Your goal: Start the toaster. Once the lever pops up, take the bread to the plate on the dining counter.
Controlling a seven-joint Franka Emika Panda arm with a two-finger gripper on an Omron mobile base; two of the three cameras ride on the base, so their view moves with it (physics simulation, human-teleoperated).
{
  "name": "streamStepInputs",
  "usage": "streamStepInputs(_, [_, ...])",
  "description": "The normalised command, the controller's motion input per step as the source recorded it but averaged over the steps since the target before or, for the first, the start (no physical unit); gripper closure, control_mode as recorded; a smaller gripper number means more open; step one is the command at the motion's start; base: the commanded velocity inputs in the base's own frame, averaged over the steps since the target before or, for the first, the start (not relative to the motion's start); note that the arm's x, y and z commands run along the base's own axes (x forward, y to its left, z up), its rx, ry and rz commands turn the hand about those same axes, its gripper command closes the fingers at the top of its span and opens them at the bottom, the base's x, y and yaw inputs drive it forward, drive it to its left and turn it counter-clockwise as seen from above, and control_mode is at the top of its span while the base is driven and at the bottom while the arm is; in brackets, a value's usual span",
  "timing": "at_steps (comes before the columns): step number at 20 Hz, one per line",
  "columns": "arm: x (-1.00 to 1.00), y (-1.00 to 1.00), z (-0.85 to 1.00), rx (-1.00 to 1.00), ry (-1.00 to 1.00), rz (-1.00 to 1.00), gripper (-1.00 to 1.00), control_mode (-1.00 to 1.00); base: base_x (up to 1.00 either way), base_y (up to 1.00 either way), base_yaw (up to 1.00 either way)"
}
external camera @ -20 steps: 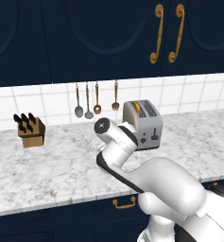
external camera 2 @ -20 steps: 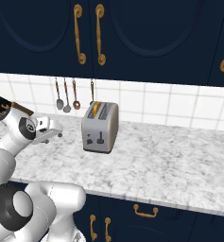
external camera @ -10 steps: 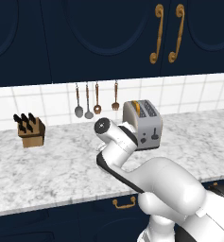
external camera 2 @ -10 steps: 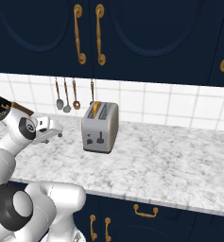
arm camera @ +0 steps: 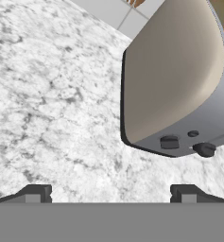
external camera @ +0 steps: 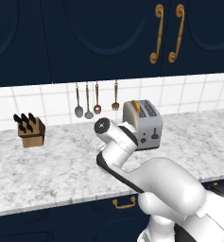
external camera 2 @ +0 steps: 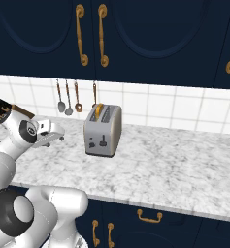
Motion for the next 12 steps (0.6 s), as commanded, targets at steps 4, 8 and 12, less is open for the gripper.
streamStepInputs(4, [0.00, 0.00, 0.00, 0.00, 0.00, 0.00, -1.00, -1.00, 0.00, 0.00, 0.00])
streamStepInputs(8, [0.00, 0.00, 0.00, 0.00, 0.00, 0.00, -1.00, -1.00, 0.00, 0.00, 0.00])
streamStepInputs(12, [0.00, 0.00, 0.00, 0.00, 0.00, 0.00, -1.00, -1.00, 0.00, 0.00, 0.00])
